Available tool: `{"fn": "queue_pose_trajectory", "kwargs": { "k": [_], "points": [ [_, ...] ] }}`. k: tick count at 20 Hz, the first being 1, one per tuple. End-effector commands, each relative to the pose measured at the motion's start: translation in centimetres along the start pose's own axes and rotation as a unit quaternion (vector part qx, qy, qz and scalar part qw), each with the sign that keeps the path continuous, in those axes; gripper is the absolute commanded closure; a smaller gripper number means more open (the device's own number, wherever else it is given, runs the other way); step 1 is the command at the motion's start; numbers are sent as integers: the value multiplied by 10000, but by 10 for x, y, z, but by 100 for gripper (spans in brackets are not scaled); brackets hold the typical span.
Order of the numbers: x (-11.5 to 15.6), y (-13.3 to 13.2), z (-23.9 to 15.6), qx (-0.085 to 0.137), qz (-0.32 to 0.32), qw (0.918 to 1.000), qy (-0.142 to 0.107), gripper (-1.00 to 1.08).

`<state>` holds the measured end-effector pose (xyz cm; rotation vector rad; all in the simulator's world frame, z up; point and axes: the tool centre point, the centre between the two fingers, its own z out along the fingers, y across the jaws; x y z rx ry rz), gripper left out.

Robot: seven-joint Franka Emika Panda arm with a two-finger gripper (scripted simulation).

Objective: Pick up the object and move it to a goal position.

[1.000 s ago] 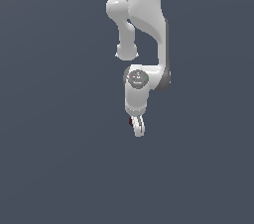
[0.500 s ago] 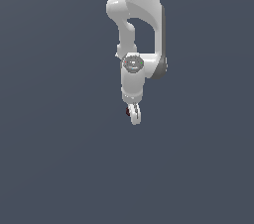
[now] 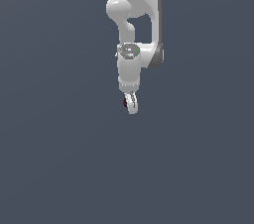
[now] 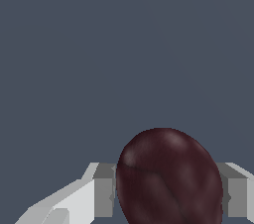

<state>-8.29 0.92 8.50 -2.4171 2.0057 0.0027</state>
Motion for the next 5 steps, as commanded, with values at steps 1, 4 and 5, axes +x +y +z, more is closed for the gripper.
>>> {"fn": "queue_pose_trajectory", "kwargs": {
  "k": [1, 4, 5],
  "points": [
    [1, 5, -4, 3, -1, 10000, 1, 108],
    [1, 8, -5, 3, -1, 10000, 4, 108],
    [1, 8, -6, 3, -1, 10000, 4, 108]
  ]
}}
